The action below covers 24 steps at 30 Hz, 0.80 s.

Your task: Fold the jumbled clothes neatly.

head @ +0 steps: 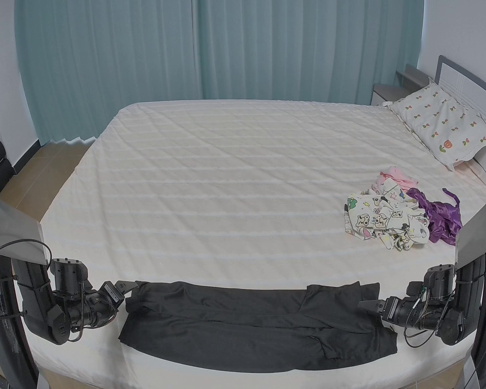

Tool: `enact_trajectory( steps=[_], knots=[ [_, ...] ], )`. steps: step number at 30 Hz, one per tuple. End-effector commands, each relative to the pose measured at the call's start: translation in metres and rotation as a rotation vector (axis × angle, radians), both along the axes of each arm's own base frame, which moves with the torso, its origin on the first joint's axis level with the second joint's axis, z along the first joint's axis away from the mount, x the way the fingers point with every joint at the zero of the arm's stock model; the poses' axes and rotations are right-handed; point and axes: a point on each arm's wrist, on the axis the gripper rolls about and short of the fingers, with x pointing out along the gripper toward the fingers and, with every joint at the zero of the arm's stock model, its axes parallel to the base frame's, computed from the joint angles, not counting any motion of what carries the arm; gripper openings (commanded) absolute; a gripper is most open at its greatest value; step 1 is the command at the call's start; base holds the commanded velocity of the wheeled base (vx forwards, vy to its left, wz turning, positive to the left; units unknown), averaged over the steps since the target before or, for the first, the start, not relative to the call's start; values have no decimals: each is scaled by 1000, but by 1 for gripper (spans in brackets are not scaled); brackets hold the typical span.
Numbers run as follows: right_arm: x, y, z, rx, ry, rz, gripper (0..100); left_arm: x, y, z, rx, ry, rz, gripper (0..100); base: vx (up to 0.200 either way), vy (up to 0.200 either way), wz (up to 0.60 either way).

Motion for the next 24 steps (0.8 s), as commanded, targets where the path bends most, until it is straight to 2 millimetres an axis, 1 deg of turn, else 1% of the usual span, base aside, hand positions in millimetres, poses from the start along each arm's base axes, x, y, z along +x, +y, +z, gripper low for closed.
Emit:
enact_trajectory(
  steps=[1, 2, 6, 11, 13, 15, 21, 24],
  knots=[
    [3, -1, 4, 5, -28, -5, 100, -6, -1, -1, 2, 20, -4, 100, -200, 0, 0],
    [3, -2, 3, 7, -26, -6, 100, -14, -3, 1, 5, 24, -11, 100, -200, 0, 0],
    [3, -2, 2, 8, -25, -8, 100, -18, -8, -1, 12, 14, -26, 100, -200, 0, 0],
    [3, -2, 2, 9, -22, -9, 100, -18, -14, -16, 107, 37, -32, 100, 0, 0, 0],
    [3, -2, 2, 9, -22, -6, 100, -15, -18, -26, 179, 33, -39, 100, 0, 0, 0],
    [3, -1, 2, 8, -23, -2, 100, -10, -22, -30, 204, -2, -28, 100, 0, 0, 0],
    [4, 0, 0, 8, -18, 1, 100, -8, -33, -25, 185, -48, -40, 100, 0, 0, 0],
    [4, 0, -1, 6, -17, 1, 100, -8, -37, -15, 144, -74, -29, 100, 0, 0, 0]
  ],
)
